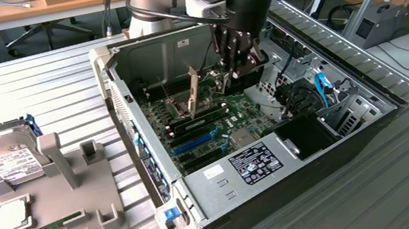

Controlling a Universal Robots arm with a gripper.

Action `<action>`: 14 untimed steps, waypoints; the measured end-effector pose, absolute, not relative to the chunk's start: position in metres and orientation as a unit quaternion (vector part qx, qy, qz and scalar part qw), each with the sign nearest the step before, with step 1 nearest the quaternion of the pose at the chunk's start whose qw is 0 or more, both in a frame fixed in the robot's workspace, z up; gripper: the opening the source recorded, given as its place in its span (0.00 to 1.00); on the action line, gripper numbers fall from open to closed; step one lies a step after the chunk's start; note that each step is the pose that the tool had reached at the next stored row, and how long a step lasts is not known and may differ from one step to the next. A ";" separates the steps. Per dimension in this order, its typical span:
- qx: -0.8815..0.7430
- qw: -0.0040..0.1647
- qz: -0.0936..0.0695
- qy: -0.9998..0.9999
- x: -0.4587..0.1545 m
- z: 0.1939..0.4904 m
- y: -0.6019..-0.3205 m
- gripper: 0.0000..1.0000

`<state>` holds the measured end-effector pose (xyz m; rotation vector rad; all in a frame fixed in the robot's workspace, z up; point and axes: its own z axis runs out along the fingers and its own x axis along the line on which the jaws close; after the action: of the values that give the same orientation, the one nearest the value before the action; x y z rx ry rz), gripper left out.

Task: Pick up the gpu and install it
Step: 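Insert the gpu into the slot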

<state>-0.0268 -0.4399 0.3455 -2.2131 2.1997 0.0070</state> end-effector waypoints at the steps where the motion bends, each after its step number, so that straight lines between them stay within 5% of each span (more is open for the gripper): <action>1: -0.709 0.011 0.002 0.705 -0.027 0.345 -0.440 0.26; 14: -0.709 0.011 0.002 0.705 -0.027 0.345 -0.443 0.26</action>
<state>-0.0268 -0.4431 0.3449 -2.2130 2.1997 0.0071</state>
